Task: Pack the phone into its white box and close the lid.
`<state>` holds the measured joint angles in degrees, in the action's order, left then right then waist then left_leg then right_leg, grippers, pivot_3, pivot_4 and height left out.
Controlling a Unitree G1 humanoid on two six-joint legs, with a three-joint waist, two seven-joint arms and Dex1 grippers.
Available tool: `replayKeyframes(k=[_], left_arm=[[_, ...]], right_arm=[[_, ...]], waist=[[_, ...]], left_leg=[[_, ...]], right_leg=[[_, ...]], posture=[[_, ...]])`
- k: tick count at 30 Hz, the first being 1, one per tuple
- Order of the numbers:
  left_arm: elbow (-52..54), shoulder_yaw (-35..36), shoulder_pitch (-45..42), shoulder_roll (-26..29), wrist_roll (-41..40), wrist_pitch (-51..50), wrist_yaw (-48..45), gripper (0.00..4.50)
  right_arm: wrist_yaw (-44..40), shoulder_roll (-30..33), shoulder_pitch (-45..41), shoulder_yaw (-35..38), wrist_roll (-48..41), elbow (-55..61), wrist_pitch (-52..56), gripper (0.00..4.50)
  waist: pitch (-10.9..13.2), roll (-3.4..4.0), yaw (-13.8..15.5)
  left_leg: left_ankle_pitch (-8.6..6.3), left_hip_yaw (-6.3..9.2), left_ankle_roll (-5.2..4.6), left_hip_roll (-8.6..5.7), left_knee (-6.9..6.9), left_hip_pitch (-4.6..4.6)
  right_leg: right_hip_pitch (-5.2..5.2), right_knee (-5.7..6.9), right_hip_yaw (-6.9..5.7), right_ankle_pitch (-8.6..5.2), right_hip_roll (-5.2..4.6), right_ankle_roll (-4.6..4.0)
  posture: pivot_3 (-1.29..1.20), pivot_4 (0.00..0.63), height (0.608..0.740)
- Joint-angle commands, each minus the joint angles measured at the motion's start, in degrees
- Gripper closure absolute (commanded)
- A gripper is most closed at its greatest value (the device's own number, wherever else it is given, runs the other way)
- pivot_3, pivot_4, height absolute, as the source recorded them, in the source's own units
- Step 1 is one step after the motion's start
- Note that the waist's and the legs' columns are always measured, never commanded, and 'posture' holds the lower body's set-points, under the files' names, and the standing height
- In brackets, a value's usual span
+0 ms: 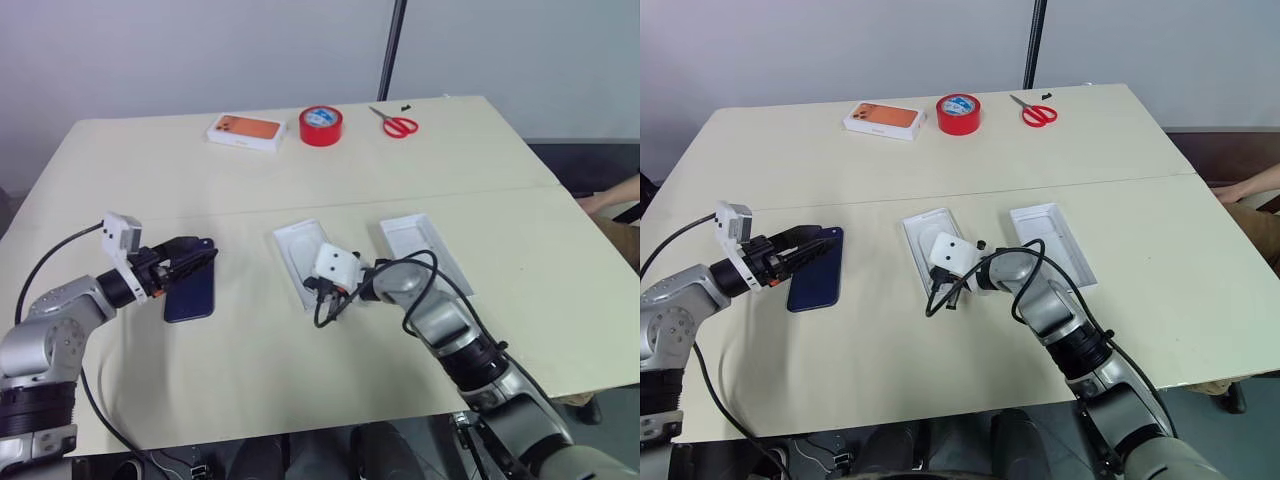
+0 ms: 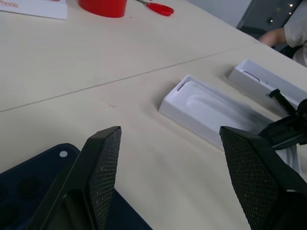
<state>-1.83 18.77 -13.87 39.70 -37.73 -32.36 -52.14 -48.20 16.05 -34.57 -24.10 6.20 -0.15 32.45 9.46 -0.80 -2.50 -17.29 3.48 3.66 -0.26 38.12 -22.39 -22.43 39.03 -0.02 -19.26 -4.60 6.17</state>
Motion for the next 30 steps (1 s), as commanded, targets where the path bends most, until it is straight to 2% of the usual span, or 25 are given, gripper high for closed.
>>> replayKeyframes(k=[1, 9, 15, 20, 23, 26, 30], left_arm=[[0.7, 1.3, -0.2, 0.5, -0.4, 0.0, 0.3, 1.03], [1.4, 2.0, 0.8, 0.4, -1.4, -2.1, 1.9, 1.03], [-5.5, 7.6, -1.0, 2.7, -6.6, -12.7, 5.1, 1.03], [-13.1, 10.8, -4.3, 6.7, -9.1, -22.5, 7.3, 1.03], [-17.6, 10.3, -5.4, 8.3, -7.1, -22.9, 7.8, 1.03], [-19.0, 7.2, -4.7, 9.5, -4.4, -22.4, 6.6, 1.03], [-20.6, 4.2, -4.7, 10.0, -2.0, -22.9, 5.1, 1.03]], right_arm=[[1.5, -1.8, -1.7, 1.7, -1.8, 0.9, 1.2, 4.46], [7.6, -3.8, -5.1, 4.1, -1.3, -3.5, -2.9, 4.46], [10.0, -7.4, -7.7, 8.8, -6.0, -0.2, -5.6, 4.46], [9.4, -8.5, -8.4, 3.4, -3.7, -0.9, -5.9, 4.46], [9.7, -11.0, -10.2, -0.6, -2.0, -4.2, -5.4, 4.46], [9.9, -15.1, -13.3, -3.6, -1.1, -10.9, -2.5, 4.46], [10.2, -20.8, -16.2, -8.0, 1.1, -19.4, -4.7, 4.46]], waist=[[0.0, 0.00, 0.0], [0.0, 0.01, -0.1], [0.0, 0.01, -0.2], [0.0, 0.02, -0.4], [0.0, 0.02, -0.8], [0.0, 0.02, -1.4], [0.0, 0.01, -1.6]], left_leg=[[0.00, 0.00, 0.00, 0.00, -0.01, 0.00], [0.00, -0.01, 0.00, 0.00, -0.02, 0.00], [0.00, -0.02, 0.00, 0.01, -0.04, -0.03], [0.00, -0.01, 0.00, -0.01, -0.05, -0.03], [0.00, -0.01, 0.00, -0.02, -0.05, -0.02], [0.02, -0.01, 0.03, -0.02, -0.07, -0.03], [0.04, 0.00, 0.07, -0.02, -0.13, -0.02]], right_leg=[[-0.02, 0.00, 0.00, 0.00, 0.00, 0.00], [-0.04, 0.00, 0.01, 0.00, -0.04, 0.00], [-0.08, 0.04, 0.02, 0.00, -0.03, 0.00], [-0.11, 0.07, 0.01, 0.00, 0.01, 0.00], [-0.13, 0.08, 0.01, 0.00, 0.02, 0.00], [-0.15, 0.10, 0.01, 0.00, 0.02, 0.00], [-0.20, 0.11, 0.00, 0.00, 0.03, 0.00]], posture=[[0.00, 0.150, 0.740], [0.00, 0.150, 0.740], [0.00, 0.150, 0.740], [0.00, 0.150, 0.740], [0.00, 0.150, 0.740], [0.00, 0.150, 0.740], [0.00, 0.150, 0.740]])
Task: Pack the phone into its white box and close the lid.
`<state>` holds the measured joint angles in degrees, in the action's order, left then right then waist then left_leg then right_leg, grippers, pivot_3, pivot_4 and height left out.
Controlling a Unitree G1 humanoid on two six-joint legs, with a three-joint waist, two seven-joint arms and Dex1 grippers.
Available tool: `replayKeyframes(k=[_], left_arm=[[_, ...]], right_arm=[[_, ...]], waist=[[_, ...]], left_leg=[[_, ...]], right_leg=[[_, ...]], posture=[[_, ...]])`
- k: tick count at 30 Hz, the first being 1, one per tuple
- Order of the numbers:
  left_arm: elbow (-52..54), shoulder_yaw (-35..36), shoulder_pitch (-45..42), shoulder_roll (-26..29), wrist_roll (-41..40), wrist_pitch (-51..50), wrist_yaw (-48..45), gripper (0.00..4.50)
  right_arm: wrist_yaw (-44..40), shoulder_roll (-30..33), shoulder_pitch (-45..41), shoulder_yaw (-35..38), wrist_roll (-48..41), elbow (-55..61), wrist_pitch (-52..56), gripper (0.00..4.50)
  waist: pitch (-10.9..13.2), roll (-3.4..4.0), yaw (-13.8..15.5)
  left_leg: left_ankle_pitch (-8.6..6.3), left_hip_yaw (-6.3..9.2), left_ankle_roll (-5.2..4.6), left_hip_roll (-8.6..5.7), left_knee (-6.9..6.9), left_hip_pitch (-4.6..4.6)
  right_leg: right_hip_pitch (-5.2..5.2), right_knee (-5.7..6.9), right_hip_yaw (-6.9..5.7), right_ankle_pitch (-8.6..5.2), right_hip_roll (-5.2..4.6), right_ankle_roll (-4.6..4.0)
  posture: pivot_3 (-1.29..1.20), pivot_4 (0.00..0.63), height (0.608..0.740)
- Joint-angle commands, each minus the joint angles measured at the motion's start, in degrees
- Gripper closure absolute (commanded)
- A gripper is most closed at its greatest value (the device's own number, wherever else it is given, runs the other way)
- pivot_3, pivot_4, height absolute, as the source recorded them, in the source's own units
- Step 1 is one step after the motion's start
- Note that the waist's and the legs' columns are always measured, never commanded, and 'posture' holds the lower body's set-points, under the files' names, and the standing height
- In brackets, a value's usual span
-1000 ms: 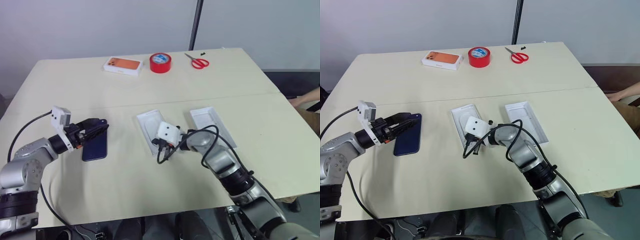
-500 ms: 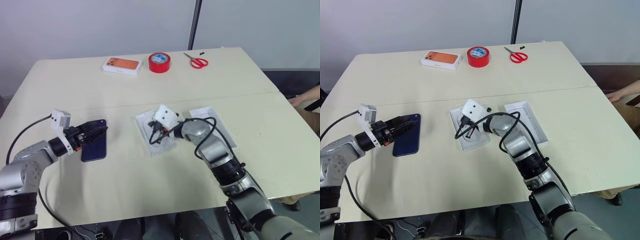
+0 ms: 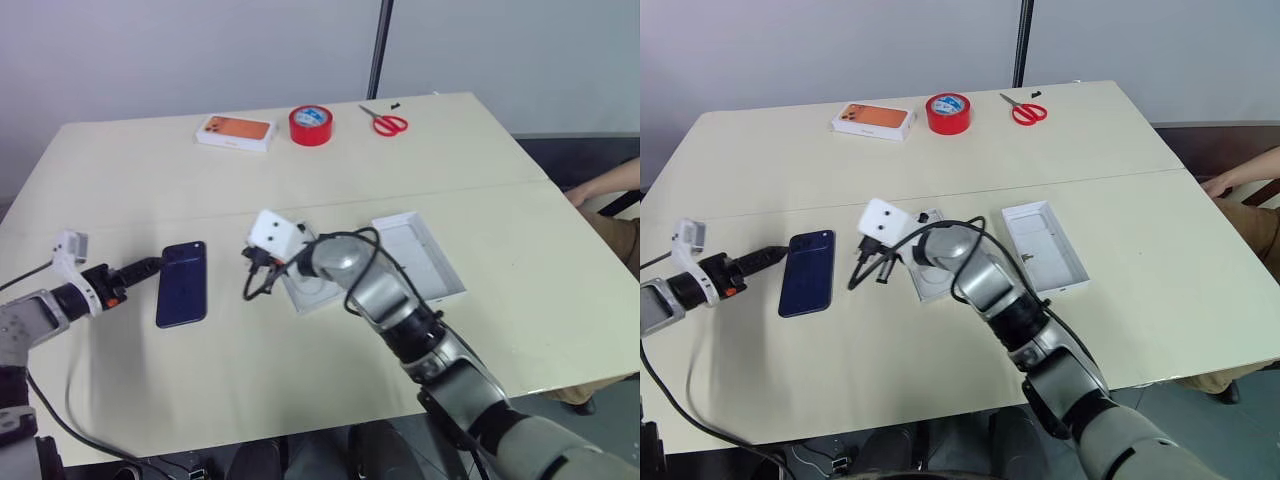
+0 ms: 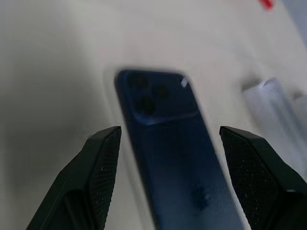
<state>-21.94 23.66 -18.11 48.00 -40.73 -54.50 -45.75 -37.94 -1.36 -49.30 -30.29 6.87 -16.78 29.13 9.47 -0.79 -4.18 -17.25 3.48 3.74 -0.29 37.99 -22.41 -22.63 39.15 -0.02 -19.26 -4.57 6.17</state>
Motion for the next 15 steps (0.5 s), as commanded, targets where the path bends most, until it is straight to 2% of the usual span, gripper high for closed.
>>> replayKeyframes(k=[1, 5, 8, 15], left_arm=[[-0.6, -1.6, -0.3, 1.9, 2.0, -0.1, -1.8, 1.03], [0.2, -4.6, 0.3, 2.3, 3.5, -1.3, -3.7, 1.03], [-1.6, -6.9, -0.2, 0.2, 4.7, -1.3, -4.5, 1.03], [3.8, -9.5, 2.4, -3.2, 5.1, -3.3, -5.3, 1.03]], right_arm=[[-0.2, -4.7, -1.9, -2.0, 0.3, -4.4, -1.5, 4.46], [0.7, -7.5, -3.2, -5.6, 3.9, -10.7, -4.7, 4.46], [3.1, -9.4, -3.6, -7.8, 7.1, -18.2, -5.7, 4.46], [4.2, -10.0, -4.6, -6.0, 7.9, -22.0, -7.9, 4.46]], waist=[[0.0, -0.01, 0.0], [0.0, 0.00, 0.1], [0.0, 0.04, 0.2], [-0.5, 0.66, 0.5]], left_leg=[[0.00, 0.01, 0.00, 0.01, -0.01, 0.00], [0.01, 0.00, 0.01, 0.00, -0.01, 0.00], [0.01, 0.01, 0.01, -0.02, 0.00, 0.01], [0.00, 0.05, 0.00, -0.06, -0.01, 0.20]], right_leg=[[0.00, 0.00, -0.01, 0.00, 0.00, 0.00], [0.00, 0.00, -0.01, 0.00, -0.06, 0.00], [0.02, 0.01, -0.01, 0.00, -0.09, 0.00], [0.27, 0.02, 0.00, 0.00, -0.20, 0.00]], posture=[[0.00, 0.150, 0.740], [0.00, 0.150, 0.740], [0.00, 0.150, 0.740], [0.00, 0.150, 0.740]])
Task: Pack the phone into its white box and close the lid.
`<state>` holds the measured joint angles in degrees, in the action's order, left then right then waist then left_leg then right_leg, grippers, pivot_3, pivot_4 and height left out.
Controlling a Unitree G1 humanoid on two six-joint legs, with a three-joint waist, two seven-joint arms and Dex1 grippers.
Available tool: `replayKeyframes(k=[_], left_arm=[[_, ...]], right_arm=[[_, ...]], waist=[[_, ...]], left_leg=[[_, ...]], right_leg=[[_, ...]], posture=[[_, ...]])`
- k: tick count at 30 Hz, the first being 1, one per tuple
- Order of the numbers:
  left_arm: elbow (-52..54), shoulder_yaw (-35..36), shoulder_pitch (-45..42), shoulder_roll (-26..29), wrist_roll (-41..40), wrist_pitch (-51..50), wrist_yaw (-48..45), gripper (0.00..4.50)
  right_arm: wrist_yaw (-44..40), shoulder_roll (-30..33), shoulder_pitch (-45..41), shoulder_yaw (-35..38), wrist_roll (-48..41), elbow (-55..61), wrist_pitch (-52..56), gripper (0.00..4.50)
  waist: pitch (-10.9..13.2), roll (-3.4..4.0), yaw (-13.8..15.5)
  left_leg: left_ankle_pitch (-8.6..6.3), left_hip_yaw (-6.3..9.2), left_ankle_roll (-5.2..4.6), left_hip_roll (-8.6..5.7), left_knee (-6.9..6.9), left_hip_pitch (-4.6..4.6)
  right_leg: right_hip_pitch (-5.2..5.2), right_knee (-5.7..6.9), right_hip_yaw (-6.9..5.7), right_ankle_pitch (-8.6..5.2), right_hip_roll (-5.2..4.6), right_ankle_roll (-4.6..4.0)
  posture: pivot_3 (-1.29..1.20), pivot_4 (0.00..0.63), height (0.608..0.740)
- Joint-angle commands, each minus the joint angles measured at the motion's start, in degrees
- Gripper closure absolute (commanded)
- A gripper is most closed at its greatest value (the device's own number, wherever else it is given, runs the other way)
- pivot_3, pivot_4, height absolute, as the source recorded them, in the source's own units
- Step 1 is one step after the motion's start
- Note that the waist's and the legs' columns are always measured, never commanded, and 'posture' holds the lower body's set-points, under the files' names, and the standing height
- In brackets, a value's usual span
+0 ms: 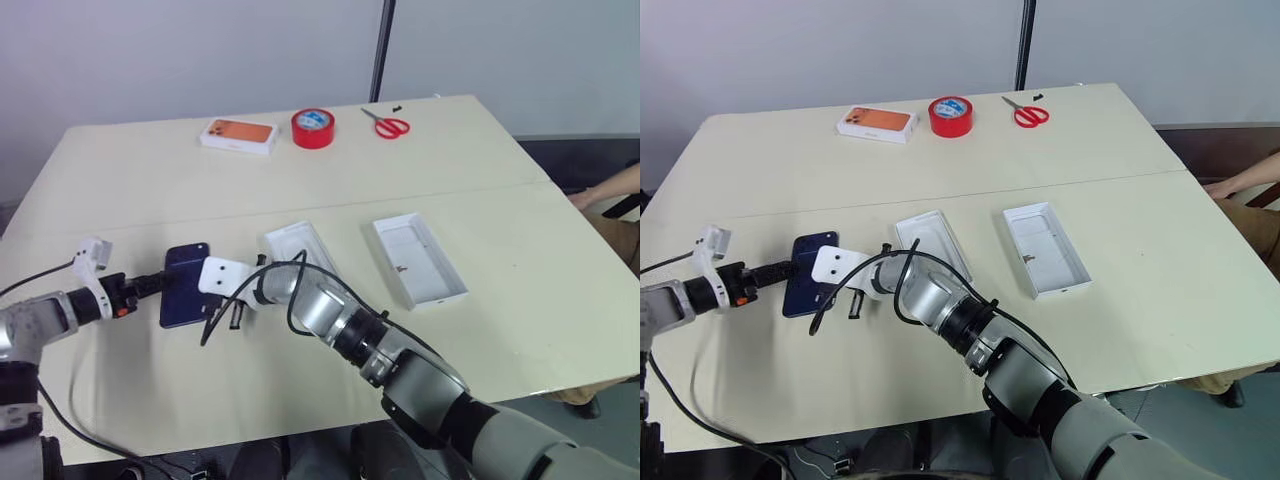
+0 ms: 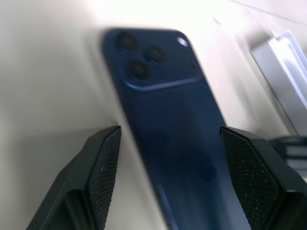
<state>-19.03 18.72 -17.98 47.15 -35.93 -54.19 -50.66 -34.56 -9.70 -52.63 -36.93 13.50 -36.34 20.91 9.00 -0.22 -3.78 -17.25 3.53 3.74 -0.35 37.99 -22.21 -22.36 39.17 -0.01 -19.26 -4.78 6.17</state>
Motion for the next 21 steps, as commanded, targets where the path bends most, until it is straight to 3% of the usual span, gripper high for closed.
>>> replayKeyframes(k=[1, 21], left_arm=[[1.2, -4.4, 2.2, -3.1, -0.1, -4.7, 0.0, 1.03], [-3.1, -7.2, -4.9, -8.8, 1.0, -11.4, -1.8, 1.03]], right_arm=[[0.8, -1.5, -1.5, 0.9, 1.3, -2.7, 0.2, 4.46], [-0.5, 0.4, 0.5, 2.4, 2.6, 0.0, 0.8, 4.46]], waist=[[-0.1, 0.16, 0.1], [-0.3, 0.42, 1.7]], left_leg=[[-0.01, 0.01, -0.01, -0.01, 0.00, 0.04], [-0.13, 0.32, -0.22, -0.39, -0.08, 0.86]], right_leg=[[0.04, 0.00, 0.00, 0.00, -0.01, 0.00], [0.78, -0.06, 0.00, 0.00, -0.23, 0.01]], posture=[[0.00, 0.150, 0.740], [0.00, 0.150, 0.740]])
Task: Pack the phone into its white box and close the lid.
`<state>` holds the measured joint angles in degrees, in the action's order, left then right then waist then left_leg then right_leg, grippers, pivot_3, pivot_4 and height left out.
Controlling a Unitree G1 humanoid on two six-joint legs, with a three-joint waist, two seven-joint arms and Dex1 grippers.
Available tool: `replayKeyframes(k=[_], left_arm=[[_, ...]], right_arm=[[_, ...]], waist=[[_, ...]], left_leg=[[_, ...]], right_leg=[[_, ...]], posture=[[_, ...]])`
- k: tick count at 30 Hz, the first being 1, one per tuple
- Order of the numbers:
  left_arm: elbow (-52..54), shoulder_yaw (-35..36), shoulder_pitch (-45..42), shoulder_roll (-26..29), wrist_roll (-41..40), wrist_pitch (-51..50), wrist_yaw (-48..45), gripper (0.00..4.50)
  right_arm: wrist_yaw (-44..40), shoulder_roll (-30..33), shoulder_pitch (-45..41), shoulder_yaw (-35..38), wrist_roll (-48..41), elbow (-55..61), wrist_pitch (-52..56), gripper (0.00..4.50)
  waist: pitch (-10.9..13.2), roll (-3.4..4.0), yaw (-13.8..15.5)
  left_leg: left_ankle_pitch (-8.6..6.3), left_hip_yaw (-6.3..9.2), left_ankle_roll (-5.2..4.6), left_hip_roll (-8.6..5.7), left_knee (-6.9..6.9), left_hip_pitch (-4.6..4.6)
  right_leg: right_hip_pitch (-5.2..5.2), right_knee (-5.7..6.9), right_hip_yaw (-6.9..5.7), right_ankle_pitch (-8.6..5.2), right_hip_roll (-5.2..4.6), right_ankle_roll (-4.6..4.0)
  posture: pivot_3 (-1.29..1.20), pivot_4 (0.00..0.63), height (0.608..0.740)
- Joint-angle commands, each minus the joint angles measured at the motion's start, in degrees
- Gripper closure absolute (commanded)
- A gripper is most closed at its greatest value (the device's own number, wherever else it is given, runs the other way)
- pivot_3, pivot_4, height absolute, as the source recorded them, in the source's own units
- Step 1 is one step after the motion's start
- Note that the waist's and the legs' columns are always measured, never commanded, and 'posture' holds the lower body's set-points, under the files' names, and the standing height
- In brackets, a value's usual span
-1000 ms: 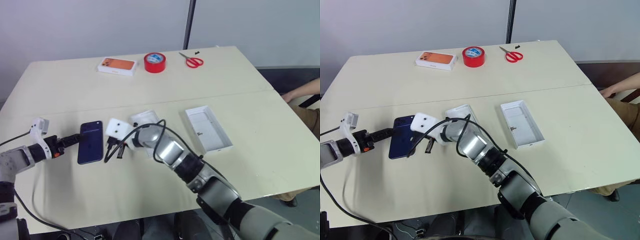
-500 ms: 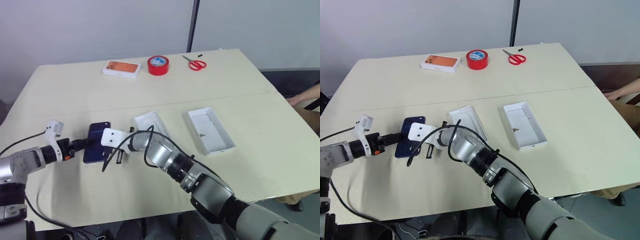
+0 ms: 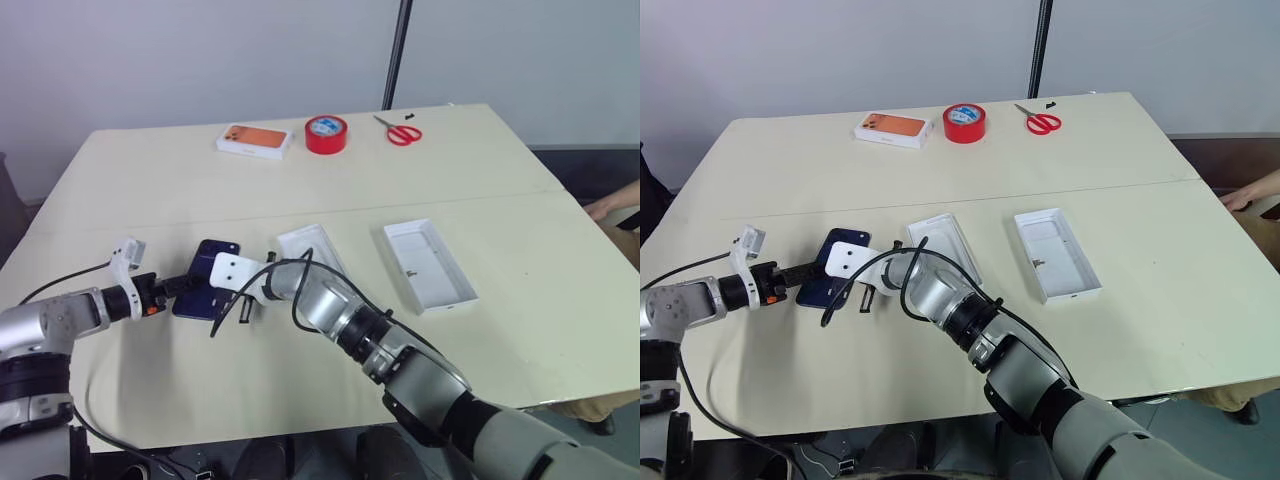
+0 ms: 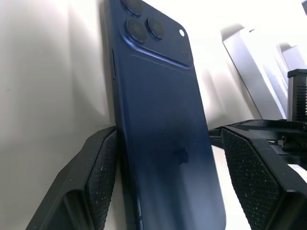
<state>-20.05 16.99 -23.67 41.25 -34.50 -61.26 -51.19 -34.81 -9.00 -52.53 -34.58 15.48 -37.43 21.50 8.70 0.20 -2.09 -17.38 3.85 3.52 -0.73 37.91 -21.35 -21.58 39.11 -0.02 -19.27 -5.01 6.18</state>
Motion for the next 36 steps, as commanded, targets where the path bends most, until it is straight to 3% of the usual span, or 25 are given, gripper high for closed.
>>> replayKeyframes(k=[1, 13, 20, 32, 36], left_arm=[[-2.4, -5.6, 0.4, -2.8, -0.3, -5.0, -1.5, 1.03], [-3.8, -3.9, -0.8, -2.8, -0.1, -5.9, -1.5, 1.03], [-3.7, -2.1, 0.9, -2.6, -0.8, -6.5, -1.0, 4.40], [-3.6, 2.3, 0.8, -4.1, -4.3, -10.8, 1.1, 4.48], [-2.4, 4.8, 0.6, -5.7, -5.7, -10.8, 2.5, 4.48]], right_arm=[[-0.4, -0.3, 0.5, 0.2, 0.6, 1.1, 0.3, 4.46], [-0.2, 0.4, 0.7, 0.7, 0.9, 1.1, -0.1, 4.46], [-0.1, 0.5, 1.7, 0.4, 1.1, 1.1, -0.4, 4.50], [-0.8, 1.8, 2.1, 1.5, 1.3, 4.3, 0.7, 4.50], [1.2, 3.9, 3.2, 1.9, 1.9, 7.4, -3.8, 4.50]], waist=[[0.0, 0.00, 0.0], [0.0, 0.00, -0.1], [0.0, 0.01, -0.4], [0.0, 0.01, -0.3], [0.0, -0.02, -0.3]], left_leg=[[0.00, 0.04, 0.00, -0.05, 0.00, 0.00], [0.01, 0.63, 0.02, -0.42, 0.02, 0.00], [0.02, 0.75, 0.04, -0.42, 0.00, -0.01], [0.02, 0.80, 0.04, -0.44, -0.04, 0.00], [0.03, 0.85, 0.05, -0.43, -0.03, -0.08]], right_leg=[[0.02, 0.00, 0.00, 0.00, 0.00, 0.00], [0.21, -0.02, 0.00, 0.00, -0.03, 0.00], [0.24, -0.02, 0.00, 0.00, -0.03, 0.01], [0.26, -0.09, 0.00, -0.02, -0.04, 0.02], [0.22, -0.10, 0.00, -0.02, -0.04, 0.02]], posture=[[0.00, 0.150, 0.740], [0.00, 0.150, 0.740], [0.00, 0.150, 0.740], [0.00, 0.150, 0.740], [0.00, 0.150, 0.740]])
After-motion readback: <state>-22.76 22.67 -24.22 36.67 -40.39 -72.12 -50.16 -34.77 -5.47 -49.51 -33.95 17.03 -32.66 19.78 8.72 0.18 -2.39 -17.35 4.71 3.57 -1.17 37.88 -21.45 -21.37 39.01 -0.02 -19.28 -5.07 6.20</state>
